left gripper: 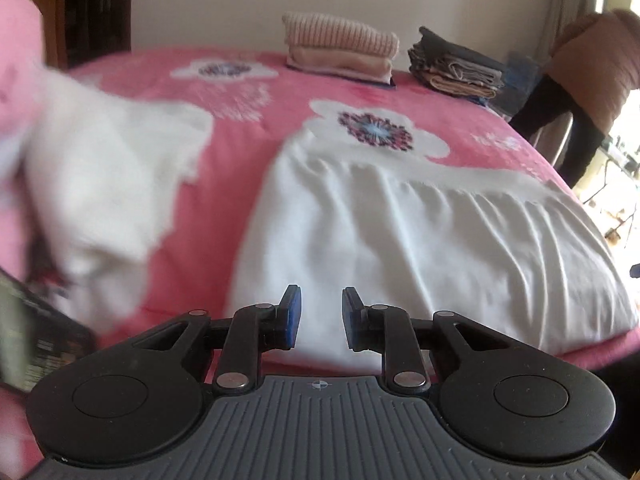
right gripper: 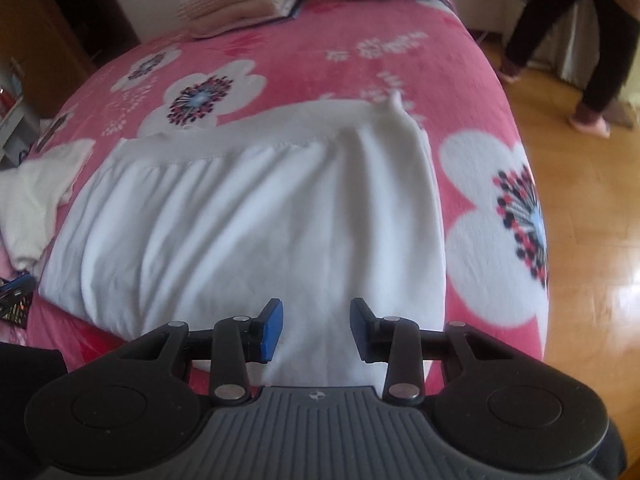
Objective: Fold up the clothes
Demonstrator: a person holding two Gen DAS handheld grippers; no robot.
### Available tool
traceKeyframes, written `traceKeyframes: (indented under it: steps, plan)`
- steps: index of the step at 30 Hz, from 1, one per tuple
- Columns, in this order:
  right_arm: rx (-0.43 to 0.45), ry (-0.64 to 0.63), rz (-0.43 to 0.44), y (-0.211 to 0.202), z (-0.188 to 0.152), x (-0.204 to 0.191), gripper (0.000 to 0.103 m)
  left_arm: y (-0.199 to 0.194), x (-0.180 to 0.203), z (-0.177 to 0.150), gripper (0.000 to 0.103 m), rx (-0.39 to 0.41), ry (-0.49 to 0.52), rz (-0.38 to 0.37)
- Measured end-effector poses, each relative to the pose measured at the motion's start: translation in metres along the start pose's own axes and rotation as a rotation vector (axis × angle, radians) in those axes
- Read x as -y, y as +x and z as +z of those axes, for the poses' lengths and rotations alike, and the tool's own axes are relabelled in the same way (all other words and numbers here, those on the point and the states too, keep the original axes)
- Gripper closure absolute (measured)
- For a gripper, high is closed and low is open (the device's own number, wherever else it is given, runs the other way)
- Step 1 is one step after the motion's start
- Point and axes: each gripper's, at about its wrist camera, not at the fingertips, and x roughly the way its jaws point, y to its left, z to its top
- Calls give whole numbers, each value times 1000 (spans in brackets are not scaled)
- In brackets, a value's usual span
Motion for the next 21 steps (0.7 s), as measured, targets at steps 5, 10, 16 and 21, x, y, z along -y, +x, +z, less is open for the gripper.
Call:
traceKeyframes:
  steps: [5,10,16,21]
  plan:
    - [7,-4,-12,-3,-1,-1,67,27,-16,-11,82,-60,-165,-1]
    - [-5,20,-33,0,-8,2,67,24,-23,-14,82,-50,-229,-30]
    - [6,15,-39,6,-8,-6,68,22,-23,-14,82,-53,-240,-30]
    - [30,5,-43,2,-9,-7,68,25,-21,-12,81,-53,-238,-25]
